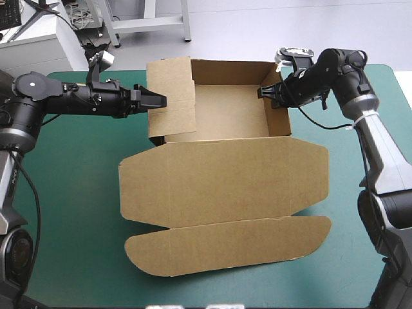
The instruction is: Fold the box
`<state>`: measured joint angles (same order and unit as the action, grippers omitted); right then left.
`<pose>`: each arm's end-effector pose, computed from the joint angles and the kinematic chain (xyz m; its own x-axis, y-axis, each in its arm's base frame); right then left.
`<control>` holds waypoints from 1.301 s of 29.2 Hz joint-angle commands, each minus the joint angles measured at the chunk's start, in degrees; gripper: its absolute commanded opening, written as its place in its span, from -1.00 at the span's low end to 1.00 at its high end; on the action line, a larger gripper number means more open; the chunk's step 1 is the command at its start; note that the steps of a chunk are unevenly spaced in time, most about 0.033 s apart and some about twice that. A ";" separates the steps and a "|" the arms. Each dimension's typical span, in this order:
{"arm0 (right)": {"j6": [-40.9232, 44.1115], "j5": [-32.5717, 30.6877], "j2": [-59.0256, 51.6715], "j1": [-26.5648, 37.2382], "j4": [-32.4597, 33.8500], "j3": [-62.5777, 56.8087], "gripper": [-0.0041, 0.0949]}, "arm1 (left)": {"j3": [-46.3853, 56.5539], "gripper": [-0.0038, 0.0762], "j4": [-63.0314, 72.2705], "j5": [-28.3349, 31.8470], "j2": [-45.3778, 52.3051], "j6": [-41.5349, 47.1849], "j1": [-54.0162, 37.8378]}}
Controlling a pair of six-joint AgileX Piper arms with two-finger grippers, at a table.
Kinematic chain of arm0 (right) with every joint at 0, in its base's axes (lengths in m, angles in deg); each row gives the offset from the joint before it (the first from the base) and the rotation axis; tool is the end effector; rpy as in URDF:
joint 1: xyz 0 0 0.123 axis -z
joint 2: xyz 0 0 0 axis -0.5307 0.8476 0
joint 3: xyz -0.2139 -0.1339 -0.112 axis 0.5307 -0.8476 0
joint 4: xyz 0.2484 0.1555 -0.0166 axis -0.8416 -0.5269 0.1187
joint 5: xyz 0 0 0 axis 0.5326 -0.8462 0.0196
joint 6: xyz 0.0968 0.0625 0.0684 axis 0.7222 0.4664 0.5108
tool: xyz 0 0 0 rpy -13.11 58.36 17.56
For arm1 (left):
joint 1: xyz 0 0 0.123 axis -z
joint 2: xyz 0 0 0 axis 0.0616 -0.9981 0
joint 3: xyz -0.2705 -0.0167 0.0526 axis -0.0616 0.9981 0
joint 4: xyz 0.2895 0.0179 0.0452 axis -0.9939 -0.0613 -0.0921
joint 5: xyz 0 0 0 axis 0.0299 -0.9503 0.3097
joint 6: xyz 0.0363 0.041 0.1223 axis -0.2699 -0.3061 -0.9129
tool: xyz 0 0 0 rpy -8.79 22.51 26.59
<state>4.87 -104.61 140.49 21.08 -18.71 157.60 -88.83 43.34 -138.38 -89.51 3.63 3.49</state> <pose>0.4649 0.1281 0.3339 -0.8391 -0.0729 -0.5391 -0.2606 0.9238 0.2806 0.3910 -0.1105 0.3798 -0.8041 -0.0639 -0.5910 0.4614 0.5598 -0.6883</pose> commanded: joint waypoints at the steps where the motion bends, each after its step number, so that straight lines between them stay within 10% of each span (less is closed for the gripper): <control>1: 1.78 3.54 -3.08 -1.37 -1.32 1.76 -0.94 | -1.78 0.46 -3.19 -3.42 2.81 3.05 1.28; 22: 6.96 2.31 -2.57 -8.30 2.69 1.76 -0.94 | -1.78 0.38 -31.43 10.28 2.81 21.74 11.56; 28: 6.96 1.69 -2.57 -8.30 2.92 1.76 -0.94 | -1.78 -0.03 -32.78 9.91 2.81 23.18 12.46; 34: 6.67 1.70 -2.57 -8.68 3.15 1.76 -0.93 | -1.78 -0.92 -38.89 7.80 2.71 23.51 14.14; 38: 6.02 -0.09 -2.57 -9.88 6.38 1.76 -0.94 | -1.78 -0.93 -44.11 6.83 2.49 26.76 15.63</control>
<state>13.00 -106.26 141.21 11.86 -12.70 157.60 -88.83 -2.73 -131.11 -89.72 30.90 17.47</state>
